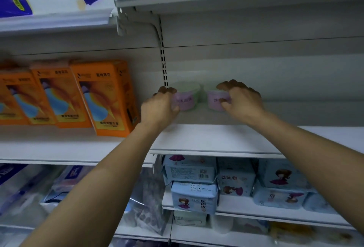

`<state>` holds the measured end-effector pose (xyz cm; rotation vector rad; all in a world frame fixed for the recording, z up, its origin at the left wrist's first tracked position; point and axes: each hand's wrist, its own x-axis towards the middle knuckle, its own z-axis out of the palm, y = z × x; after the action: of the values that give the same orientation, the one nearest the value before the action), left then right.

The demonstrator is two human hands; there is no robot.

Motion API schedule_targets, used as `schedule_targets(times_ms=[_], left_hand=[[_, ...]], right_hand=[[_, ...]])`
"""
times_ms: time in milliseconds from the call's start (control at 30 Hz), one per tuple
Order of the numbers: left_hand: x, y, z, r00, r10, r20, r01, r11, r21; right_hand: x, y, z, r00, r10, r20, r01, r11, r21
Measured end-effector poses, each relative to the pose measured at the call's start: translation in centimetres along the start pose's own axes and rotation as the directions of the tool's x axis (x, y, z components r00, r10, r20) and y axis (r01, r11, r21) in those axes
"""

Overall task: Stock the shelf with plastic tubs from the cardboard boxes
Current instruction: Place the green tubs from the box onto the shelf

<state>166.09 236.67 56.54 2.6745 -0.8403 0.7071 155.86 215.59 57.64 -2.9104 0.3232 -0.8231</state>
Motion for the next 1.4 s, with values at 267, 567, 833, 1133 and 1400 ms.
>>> schedule_targets(times_ms=[267,567,833,1133,1400], left_hand=[[-13.6,-0.8,-5.4,0.996,0.034,-0.085,-0.045,0.992,-0.121],[-29.7,-3.6,-6.0,0.999,0.012,0.049,-0.007,0.995,-0.101],[-42.5,-5.2,-2.3,0.924,-0.197,0.327,0.244,0.963,-0.109],[-53.1,-5.3,4.8,0.627,-0.391,0.674,0.623,0.771,-0.132],[-61.0,-4.8,13.7,-0.007,-0.542,0.84,1.0,0.011,0.015]], right_hand=[[-11.3,-4.8,-2.0,0.995,-0.09,0.043,0.089,0.996,0.033],[-24.9,-10.7,-1.0,0.975,-0.093,0.203,0.08,0.994,0.07],[-34.0,-14.1,5.2,0.856,-0.176,0.487,0.116,0.982,0.152],[-43.4,-14.1,13.7,0.634,-0.139,0.761,0.009,0.985,0.172],[-50.6,-10.7,21.9,0.403,0.033,0.915,-0.263,0.961,0.081]])
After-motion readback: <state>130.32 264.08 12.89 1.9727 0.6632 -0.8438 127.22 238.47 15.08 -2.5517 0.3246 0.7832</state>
